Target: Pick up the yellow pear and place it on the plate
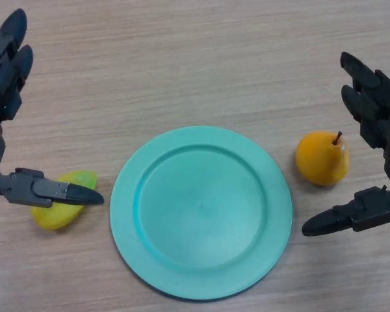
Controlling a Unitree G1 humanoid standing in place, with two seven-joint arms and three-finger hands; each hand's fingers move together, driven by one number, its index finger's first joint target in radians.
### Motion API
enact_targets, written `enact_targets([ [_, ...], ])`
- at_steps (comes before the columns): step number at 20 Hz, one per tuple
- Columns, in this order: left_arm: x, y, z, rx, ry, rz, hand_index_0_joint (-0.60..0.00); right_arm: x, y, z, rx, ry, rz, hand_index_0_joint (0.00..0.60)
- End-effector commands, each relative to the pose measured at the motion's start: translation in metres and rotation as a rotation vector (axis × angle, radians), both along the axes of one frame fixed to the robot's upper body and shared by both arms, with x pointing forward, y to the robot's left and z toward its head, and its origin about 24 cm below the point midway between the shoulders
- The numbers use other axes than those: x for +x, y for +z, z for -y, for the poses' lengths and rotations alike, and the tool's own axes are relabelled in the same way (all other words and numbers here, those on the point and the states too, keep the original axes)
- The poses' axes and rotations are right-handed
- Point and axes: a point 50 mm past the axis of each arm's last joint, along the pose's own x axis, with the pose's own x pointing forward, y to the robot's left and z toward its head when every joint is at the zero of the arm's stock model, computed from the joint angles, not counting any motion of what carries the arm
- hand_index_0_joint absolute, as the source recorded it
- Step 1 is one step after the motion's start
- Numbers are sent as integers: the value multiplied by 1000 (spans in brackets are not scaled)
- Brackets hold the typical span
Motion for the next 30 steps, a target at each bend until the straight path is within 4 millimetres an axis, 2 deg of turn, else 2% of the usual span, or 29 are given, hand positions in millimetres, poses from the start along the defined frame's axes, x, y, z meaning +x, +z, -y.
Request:
enact_targets([
  [1,-11,35,-7,65,42,230,0,-8,38,10,-36,-27,265,0],
  [6,-8,32,-6,34,22,205,0,-5,35,11,-46,-31,264,0],
  [9,-8,31,-7,22,18,202,0,3,36,15,-56,-39,283,0],
  [20,-4,27,-13,26,49,181,0,61,7,49,-29,-117,261,0],
  [26,-5,28,-16,24,57,189,0,84,-6,60,-21,-152,253,0],
  [30,-7,27,-17,19,64,191,0,95,-20,58,-6,-159,224,0],
])
